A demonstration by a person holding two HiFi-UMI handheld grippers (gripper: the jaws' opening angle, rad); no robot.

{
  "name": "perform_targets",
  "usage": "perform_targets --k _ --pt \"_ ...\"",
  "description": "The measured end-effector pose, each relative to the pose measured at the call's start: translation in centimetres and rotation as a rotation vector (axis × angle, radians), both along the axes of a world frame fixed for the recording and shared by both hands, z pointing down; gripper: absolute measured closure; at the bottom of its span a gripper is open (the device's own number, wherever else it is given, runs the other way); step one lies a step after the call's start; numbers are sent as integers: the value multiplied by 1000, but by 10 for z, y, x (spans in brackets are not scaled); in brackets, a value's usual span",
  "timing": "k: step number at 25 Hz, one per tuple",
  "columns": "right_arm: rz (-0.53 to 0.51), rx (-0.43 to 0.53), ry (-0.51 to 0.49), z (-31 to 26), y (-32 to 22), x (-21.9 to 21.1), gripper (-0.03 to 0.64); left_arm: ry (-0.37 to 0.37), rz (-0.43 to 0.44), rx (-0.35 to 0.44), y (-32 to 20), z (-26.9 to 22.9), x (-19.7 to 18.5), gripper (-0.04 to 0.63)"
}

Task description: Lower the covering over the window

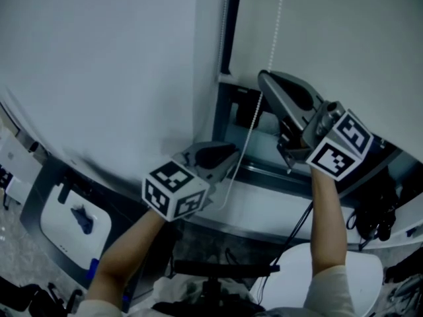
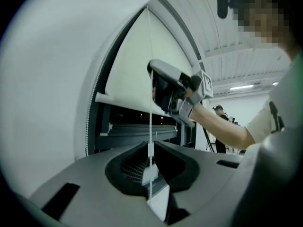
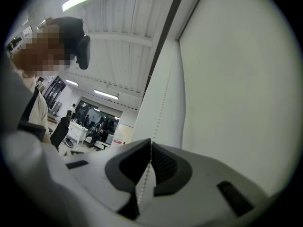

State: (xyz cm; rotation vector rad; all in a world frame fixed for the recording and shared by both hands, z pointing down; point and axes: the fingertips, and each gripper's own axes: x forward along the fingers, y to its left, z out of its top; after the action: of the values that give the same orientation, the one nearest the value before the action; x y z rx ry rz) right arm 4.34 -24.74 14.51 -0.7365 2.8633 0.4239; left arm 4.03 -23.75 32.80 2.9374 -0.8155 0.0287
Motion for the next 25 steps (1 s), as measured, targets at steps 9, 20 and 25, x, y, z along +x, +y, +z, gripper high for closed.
perform_targets --k 9,20,25 --pt "-59 -154 16 86 -3 -3 603 176 -15 161 4 -111 -17 501" --pt "-66 -233 19 148 8 -5 604 151 -12 219 -3 -134 -4 498" --pt "-79 -253 33 164 15 -10 609 125 -5 262 -4 -145 4 499"
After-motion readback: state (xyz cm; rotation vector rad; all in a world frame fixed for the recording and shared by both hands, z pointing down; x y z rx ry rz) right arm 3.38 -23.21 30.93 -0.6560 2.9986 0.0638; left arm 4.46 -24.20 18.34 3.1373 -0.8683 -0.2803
